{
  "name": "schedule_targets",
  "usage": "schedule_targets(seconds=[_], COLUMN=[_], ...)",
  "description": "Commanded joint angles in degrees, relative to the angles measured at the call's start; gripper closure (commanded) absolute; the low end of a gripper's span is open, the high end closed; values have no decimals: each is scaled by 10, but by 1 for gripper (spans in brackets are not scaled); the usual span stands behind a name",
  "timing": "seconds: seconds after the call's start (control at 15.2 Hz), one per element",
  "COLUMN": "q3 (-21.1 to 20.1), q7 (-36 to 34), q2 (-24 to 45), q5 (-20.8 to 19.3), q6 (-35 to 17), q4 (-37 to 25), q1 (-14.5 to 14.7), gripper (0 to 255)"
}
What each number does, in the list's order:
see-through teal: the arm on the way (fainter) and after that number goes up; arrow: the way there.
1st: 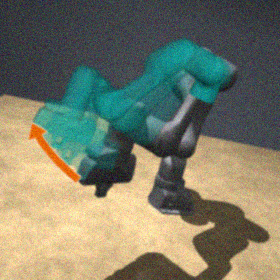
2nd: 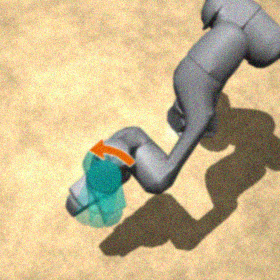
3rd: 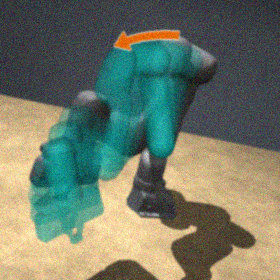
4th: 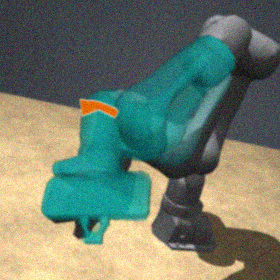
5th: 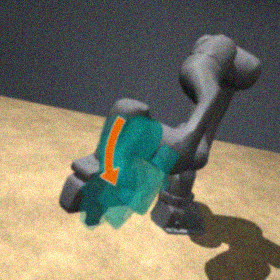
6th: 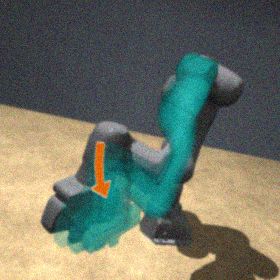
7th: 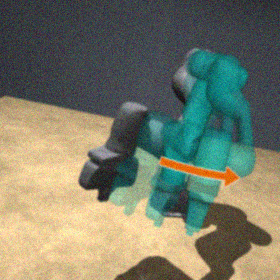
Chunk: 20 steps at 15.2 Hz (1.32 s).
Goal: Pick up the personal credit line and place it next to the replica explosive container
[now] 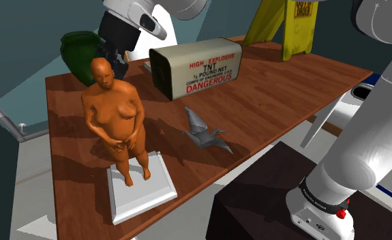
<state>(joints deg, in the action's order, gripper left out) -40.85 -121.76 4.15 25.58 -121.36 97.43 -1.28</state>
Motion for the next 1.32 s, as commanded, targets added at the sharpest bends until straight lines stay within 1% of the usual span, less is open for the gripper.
schedule_targets(seconds=[0.0, 0.53, 0.86, 1.06, 1.25], q3=[0, 1, 39, 69, 100], q7=[-8, -40, 52, 100, 144], q2=[1, 12, -61, -93, -117], q5=[-5, -26, 50, 80, 100], q6=[15, 70, 111, 139, 168], q4=[-18, -87, -28, -2, 18], q1=[0, 3, -51, -73, -92], gripper=[255, 255, 255, 255, 255])
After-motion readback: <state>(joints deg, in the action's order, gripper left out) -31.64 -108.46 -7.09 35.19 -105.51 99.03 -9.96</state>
